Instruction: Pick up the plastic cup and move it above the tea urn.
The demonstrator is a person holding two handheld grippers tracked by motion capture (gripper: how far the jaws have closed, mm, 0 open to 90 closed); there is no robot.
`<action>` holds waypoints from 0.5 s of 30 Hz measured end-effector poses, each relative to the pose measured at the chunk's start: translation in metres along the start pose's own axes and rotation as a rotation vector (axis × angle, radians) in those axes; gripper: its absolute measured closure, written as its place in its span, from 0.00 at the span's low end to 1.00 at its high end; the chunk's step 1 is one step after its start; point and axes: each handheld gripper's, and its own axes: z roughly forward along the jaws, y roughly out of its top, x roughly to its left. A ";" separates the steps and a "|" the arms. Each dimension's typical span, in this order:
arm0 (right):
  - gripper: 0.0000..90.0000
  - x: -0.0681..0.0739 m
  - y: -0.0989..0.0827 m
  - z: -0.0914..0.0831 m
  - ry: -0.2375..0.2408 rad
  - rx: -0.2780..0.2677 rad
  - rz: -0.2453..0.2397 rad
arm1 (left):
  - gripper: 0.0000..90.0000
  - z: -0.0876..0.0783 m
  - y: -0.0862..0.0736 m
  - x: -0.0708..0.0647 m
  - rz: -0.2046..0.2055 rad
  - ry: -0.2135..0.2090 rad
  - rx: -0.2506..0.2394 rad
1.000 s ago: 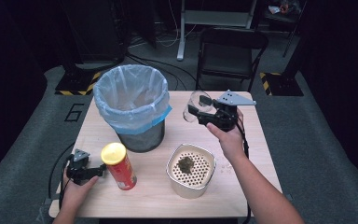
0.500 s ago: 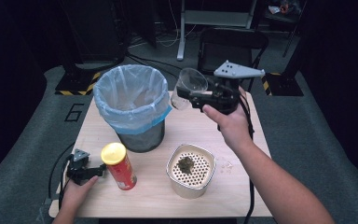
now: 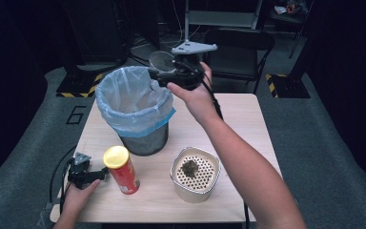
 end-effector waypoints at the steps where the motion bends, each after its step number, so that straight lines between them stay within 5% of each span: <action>1: 0.38 0.004 0.001 0.019 0.007 0.017 0.018 | 0.15 0.000 0.000 0.000 -0.002 0.000 0.000; 7: 0.36 0.020 0.000 0.061 0.009 0.076 0.010 | 0.15 0.000 0.000 0.000 0.000 0.001 -0.001; 13: 0.34 0.027 -0.003 0.078 0.010 0.096 0.002 | 0.15 0.000 0.000 0.000 0.000 0.004 0.000; 15: 0.22 0.027 -0.005 0.081 0.019 0.099 0.016 | 0.15 0.000 0.000 0.000 -0.003 0.005 0.002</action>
